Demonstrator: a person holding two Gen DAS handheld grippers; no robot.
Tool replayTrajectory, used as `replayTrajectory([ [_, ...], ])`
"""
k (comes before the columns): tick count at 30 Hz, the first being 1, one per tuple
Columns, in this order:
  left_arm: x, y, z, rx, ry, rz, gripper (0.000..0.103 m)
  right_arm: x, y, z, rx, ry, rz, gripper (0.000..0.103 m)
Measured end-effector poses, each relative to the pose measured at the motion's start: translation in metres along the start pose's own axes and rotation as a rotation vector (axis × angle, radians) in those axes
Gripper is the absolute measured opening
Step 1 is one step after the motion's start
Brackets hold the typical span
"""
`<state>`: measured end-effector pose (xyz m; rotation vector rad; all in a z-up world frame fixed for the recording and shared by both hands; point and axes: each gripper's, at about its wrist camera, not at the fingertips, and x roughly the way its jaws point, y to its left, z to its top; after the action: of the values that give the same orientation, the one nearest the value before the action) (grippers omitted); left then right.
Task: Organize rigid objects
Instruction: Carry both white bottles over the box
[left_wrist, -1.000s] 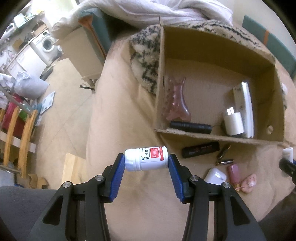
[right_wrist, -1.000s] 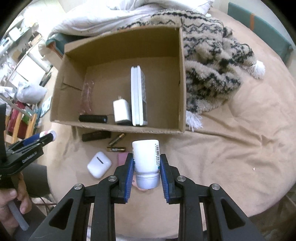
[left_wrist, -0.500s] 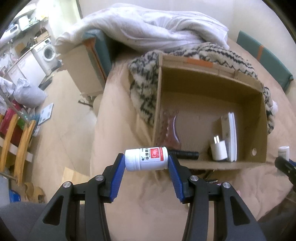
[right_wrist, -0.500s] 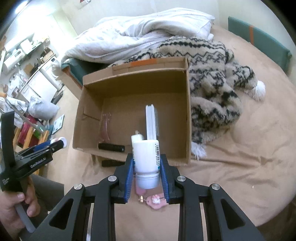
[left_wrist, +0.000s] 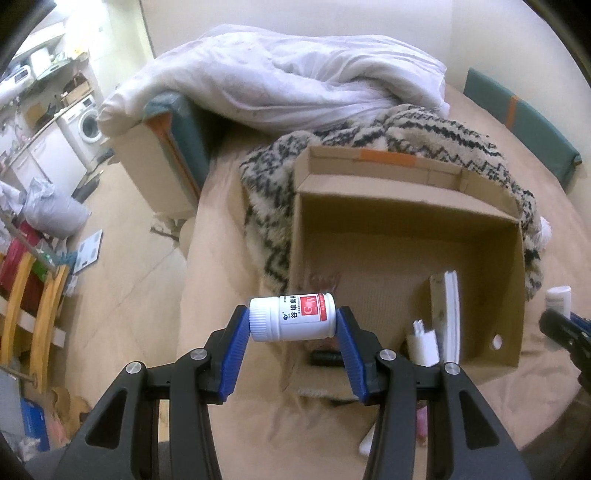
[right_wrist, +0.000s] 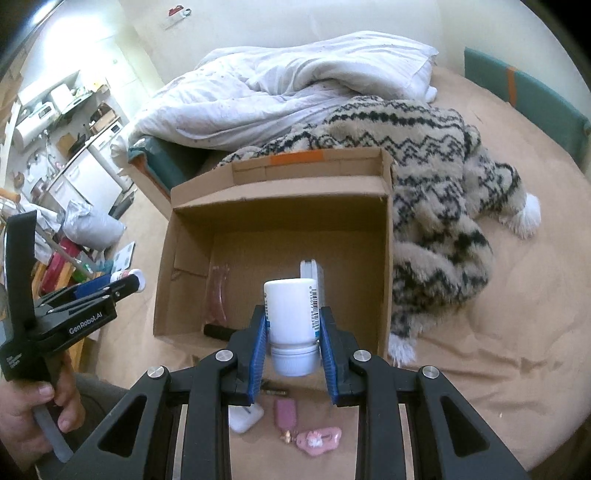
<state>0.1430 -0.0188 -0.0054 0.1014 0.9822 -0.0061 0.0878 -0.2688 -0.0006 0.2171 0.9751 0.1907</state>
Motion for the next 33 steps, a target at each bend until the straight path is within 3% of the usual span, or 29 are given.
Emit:
replayTrajectory([
  [9, 0.023, -0.036, 0.019, 0.056, -0.007, -0.023, 0.044, 0.033, -0.012, 0.025, 0.034, 0.024, -0.002, 0.029],
  [15, 0.061, -0.053, 0.01, 0.087, 0.073, -0.094, 0.044, 0.046, -0.012, 0.02, 0.059, 0.047, 0.031, 0.029],
  [33, 0.094, -0.057, -0.003, 0.093, 0.121, -0.072, 0.044, 0.095, -0.011, 0.004, 0.043, 0.158, 0.01, 0.029],
])
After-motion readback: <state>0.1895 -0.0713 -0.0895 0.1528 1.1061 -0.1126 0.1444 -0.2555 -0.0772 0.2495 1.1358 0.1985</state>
